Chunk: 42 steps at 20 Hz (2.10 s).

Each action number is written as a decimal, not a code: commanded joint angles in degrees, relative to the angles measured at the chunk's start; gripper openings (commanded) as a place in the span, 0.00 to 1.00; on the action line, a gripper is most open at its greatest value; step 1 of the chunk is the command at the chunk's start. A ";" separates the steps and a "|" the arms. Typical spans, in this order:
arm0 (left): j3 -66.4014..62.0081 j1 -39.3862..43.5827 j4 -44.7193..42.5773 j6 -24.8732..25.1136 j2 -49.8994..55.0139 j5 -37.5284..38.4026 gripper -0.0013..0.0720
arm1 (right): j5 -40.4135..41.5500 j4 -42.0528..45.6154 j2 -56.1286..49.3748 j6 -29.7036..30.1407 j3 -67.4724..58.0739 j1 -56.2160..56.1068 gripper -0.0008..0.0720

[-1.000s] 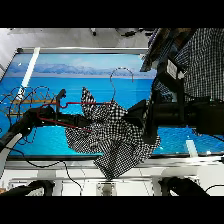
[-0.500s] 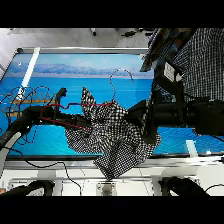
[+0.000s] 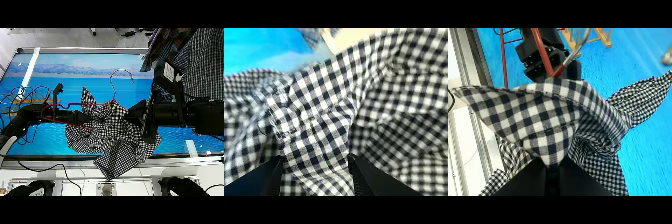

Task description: Fold the clothes and pants, and hang the long-sleeved shirts on hangers.

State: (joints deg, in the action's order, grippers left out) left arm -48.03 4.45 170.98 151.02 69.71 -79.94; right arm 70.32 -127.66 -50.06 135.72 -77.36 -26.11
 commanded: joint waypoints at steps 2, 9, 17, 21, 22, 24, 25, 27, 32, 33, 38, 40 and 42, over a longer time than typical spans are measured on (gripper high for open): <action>-0.07 2.91 0.00 1.25 -0.85 3.39 0.73 | 0.00 0.00 0.00 -0.02 0.00 -0.07 0.06; -0.07 3.52 0.00 1.66 -0.85 2.14 0.66 | 0.00 0.00 0.00 -0.02 0.00 -0.07 0.06; -0.55 1.99 0.00 0.15 -1.09 13.18 0.05 | 2.97 7.04 -0.02 0.42 0.00 -0.04 0.06; -2.10 -1.99 -0.09 -0.61 -4.63 13.18 0.05 | 2.51 19.85 -0.20 -0.24 0.00 0.04 0.06; -2.23 -2.97 -0.15 -0.72 -5.95 13.18 0.05 | 2.25 22.16 -0.37 -0.37 0.00 0.04 0.06; -2.23 -4.63 -1.77 -1.33 -8.74 13.16 0.05 | 1.46 26.27 -0.85 -1.86 0.00 0.04 0.06; -2.21 -5.29 -3.15 -2.43 -10.08 13.14 0.05 | 1.20 28.39 -1.20 -2.51 0.00 0.04 0.06; -2.21 -6.10 -5.62 -3.74 -12.28 13.14 0.05 | 1.07 31.32 -2.01 -3.23 0.02 0.04 0.06; -2.21 -6.75 -12.11 -6.14 -14.36 13.16 0.05 | 0.02 39.21 -2.60 -4.72 0.04 0.04 0.06; -2.23 -6.75 -11.98 -6.19 -14.38 13.20 0.05 | 0.02 40.06 -2.62 -4.68 0.07 0.04 0.06; -2.23 -6.75 -11.89 -6.21 -14.38 13.44 0.05 | -0.02 47.89 -2.91 -4.72 0.17 0.04 0.06; -2.25 -6.75 -7.28 -7.37 -14.38 13.84 0.05 | -0.04 48.41 -3.43 -4.72 0.17 0.04 0.06; -3.10 -6.14 -1.51 -8.37 -14.38 14.47 0.05 | -0.04 46.14 -4.31 -4.74 0.17 0.04 0.06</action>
State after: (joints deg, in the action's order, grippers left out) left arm -50.50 -2.09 163.26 143.94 55.40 -66.46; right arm 69.87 -82.32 -53.54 131.11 -77.19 -26.11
